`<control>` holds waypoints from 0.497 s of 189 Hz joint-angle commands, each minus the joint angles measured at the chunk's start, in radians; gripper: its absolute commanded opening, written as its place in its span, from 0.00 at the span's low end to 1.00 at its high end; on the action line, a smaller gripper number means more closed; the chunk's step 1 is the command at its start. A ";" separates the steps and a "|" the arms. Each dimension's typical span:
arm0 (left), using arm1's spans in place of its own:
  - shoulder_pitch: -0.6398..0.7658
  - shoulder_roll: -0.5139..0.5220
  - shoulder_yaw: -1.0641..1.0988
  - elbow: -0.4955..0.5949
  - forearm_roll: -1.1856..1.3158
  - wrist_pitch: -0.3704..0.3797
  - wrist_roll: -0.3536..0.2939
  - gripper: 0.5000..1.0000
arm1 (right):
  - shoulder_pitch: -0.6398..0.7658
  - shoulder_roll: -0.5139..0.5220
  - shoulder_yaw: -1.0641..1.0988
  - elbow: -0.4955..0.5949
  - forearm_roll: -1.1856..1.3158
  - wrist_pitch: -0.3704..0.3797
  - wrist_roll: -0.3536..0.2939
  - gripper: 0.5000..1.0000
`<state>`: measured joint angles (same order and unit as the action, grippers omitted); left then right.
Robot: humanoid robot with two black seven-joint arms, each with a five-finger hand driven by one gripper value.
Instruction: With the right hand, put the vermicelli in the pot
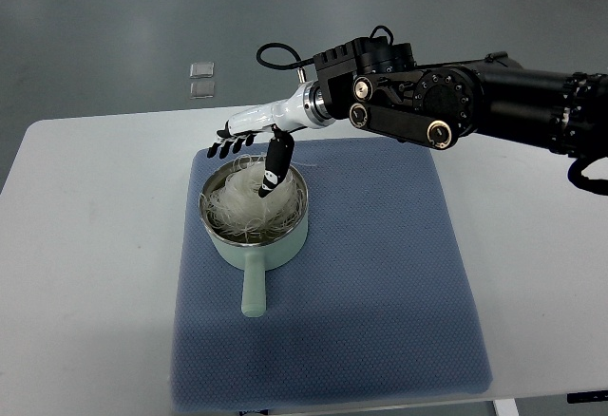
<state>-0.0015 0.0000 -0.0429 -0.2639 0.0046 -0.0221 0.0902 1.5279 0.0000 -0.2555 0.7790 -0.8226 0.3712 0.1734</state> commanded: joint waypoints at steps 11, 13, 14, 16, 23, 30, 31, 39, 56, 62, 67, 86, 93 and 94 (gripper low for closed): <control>0.000 0.000 -0.002 0.000 0.000 0.001 0.000 1.00 | -0.003 0.000 0.113 0.000 0.002 -0.003 0.001 0.79; 0.000 0.000 -0.002 0.000 0.000 0.001 0.000 1.00 | -0.005 0.000 0.125 0.000 0.002 -0.003 0.001 0.79; 0.000 0.000 -0.002 0.000 0.000 0.001 -0.001 1.00 | -0.005 0.000 0.139 0.000 0.002 -0.003 0.001 0.79; 0.000 0.000 -0.002 0.000 0.000 0.001 0.000 1.00 | -0.008 0.000 0.154 0.000 0.002 -0.003 0.001 0.79; 0.000 0.000 -0.002 0.000 0.000 0.001 -0.001 1.00 | -0.021 -0.017 0.202 0.002 0.005 -0.003 0.003 0.79; 0.000 0.000 -0.002 0.000 0.000 0.001 0.000 1.00 | -0.048 -0.034 0.252 0.002 0.014 -0.006 0.003 0.79; 0.000 0.000 -0.002 0.002 0.000 0.001 0.000 1.00 | -0.057 -0.040 0.271 0.002 0.019 -0.008 0.003 0.79; 0.000 0.000 -0.002 0.002 0.000 0.001 -0.001 1.00 | -0.100 -0.060 0.346 0.003 0.042 -0.009 0.003 0.79; 0.000 0.000 -0.002 0.000 0.000 0.001 -0.001 1.00 | -0.189 -0.103 0.512 0.002 0.095 -0.028 0.003 0.79; 0.000 0.000 -0.002 0.000 0.000 -0.001 -0.001 1.00 | -0.232 -0.114 0.572 0.002 0.103 -0.048 0.005 0.79; 0.000 0.000 0.000 0.000 0.000 0.001 0.000 1.00 | -0.277 -0.123 0.631 0.002 0.105 -0.075 0.012 0.79; 0.000 0.000 0.003 -0.003 0.000 0.001 0.000 1.00 | -0.403 -0.133 0.805 0.002 0.108 -0.144 0.054 0.82; 0.000 0.000 0.003 -0.005 0.000 -0.001 0.000 1.00 | -0.437 -0.132 0.866 0.003 0.109 -0.158 0.066 0.82; 0.000 0.000 0.003 -0.003 0.000 -0.001 0.000 1.00 | -0.449 -0.130 0.887 0.003 0.111 -0.163 0.069 0.82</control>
<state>-0.0017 0.0000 -0.0422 -0.2642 0.0045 -0.0218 0.0898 1.2029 -0.1258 0.4375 0.7809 -0.7190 0.2689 0.2027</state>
